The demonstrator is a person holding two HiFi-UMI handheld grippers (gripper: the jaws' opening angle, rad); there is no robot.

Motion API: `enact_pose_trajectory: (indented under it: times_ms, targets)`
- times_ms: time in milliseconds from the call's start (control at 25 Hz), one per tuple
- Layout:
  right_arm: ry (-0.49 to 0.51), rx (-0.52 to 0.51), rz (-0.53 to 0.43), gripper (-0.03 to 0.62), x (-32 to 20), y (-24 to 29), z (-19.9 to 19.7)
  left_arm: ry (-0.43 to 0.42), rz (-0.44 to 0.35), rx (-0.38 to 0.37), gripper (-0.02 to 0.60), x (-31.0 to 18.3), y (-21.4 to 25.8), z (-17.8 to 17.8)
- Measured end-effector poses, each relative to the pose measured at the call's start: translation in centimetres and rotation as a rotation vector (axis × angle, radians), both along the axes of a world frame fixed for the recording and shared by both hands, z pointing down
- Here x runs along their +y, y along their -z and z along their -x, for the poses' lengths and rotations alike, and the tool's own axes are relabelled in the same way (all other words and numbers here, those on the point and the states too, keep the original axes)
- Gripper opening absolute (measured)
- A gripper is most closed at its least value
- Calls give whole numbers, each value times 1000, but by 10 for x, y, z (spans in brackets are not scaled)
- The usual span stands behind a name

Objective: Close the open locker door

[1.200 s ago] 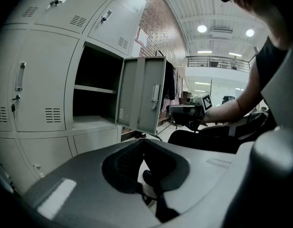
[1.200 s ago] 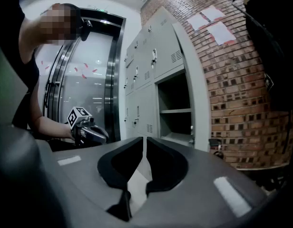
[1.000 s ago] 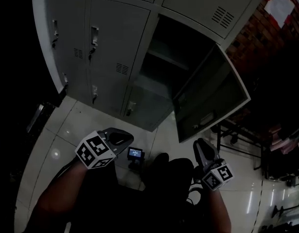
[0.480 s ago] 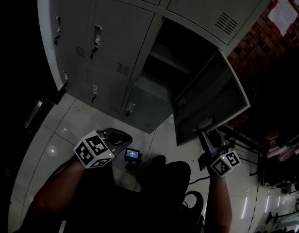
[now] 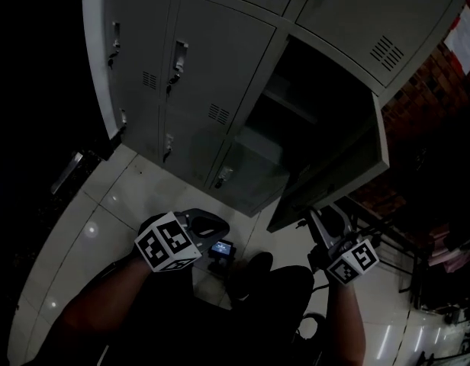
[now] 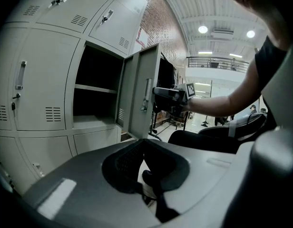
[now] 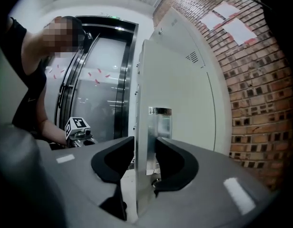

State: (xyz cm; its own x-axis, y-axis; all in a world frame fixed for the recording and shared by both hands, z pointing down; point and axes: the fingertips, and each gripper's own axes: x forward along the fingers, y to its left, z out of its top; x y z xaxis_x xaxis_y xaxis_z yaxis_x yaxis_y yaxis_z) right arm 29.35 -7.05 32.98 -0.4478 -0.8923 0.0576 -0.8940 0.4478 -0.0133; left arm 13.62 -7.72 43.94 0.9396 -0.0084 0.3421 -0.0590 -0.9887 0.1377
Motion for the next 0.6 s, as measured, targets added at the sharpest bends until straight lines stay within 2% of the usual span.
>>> enact_pose_trajectory:
  times_ms: [320,600]
  targets:
    - [-56,-25,10,114,-66,3,51,-7,8,12,12,4,3,-1]
    - [-138,-1,7,109,-129,2,70,0,17,21,12,2,5,1]
